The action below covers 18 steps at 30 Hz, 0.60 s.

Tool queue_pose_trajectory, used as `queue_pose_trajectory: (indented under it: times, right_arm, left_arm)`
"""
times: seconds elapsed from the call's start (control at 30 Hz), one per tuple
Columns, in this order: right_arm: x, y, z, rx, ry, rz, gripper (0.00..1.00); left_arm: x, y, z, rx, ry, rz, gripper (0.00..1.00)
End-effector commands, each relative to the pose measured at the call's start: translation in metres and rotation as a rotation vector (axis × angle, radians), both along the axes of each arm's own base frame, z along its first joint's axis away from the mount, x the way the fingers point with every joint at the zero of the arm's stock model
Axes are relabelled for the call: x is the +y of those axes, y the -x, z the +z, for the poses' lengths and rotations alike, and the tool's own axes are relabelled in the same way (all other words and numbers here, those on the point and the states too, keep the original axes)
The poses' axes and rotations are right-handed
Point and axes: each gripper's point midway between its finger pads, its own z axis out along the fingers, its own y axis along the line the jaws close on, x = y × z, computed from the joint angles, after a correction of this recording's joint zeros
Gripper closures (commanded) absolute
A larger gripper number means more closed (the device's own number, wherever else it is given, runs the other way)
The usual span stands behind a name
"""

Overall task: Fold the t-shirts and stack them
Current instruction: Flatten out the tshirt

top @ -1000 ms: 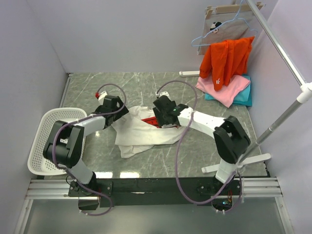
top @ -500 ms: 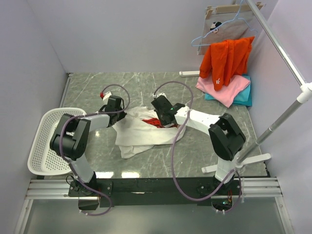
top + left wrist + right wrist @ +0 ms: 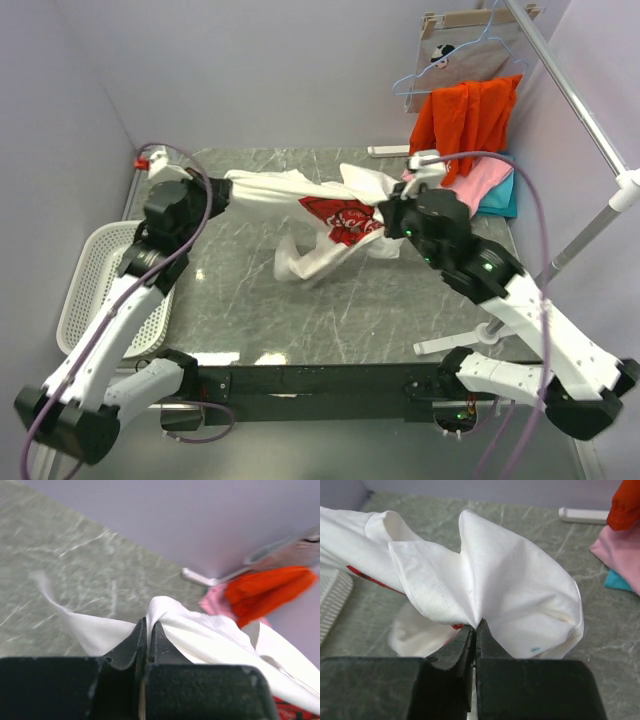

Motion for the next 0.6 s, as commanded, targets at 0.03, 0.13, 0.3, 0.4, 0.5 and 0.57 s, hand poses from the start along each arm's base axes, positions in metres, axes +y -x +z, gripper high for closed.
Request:
queue_pose_trajectory:
  times: [0.03,0.13,0.3,0.4,0.5,0.57]
  right_arm:
    - [-0.043,0.033,0.032,-0.039,-0.034,-0.064,1.0]
    - [-0.031,0.049,0.015,0.029,-0.032,0.045,1.0]
    - [0.01,0.067,-0.074,0.254,-0.003,0.209,1.0]
    - [0.011,0.061,-0.105,0.278,0.017,0.169,1.0]
    - [0.019,0.055,-0.1,0.264,0.021,0.195,1.0]
    - [0.03,0.057,-0.103,0.292,0.031,0.247,1.0]
  left_arm:
    - [0.029,0.037,0.035,-0.03,-0.064,0.052,0.99]
    - [0.029,0.047,0.049,-0.059,-0.07,0.027,0.99]
    - [0.021,0.037,0.019,0.014,-0.104,-0.005,0.99]
    - [0.017,0.034,-0.002,0.035,-0.082,-0.01,0.99]
    - [0.023,0.036,-0.022,0.071,-0.089,0.019,0.99]
    - [0.023,0.035,-0.028,0.084,-0.11,0.014,0.99]
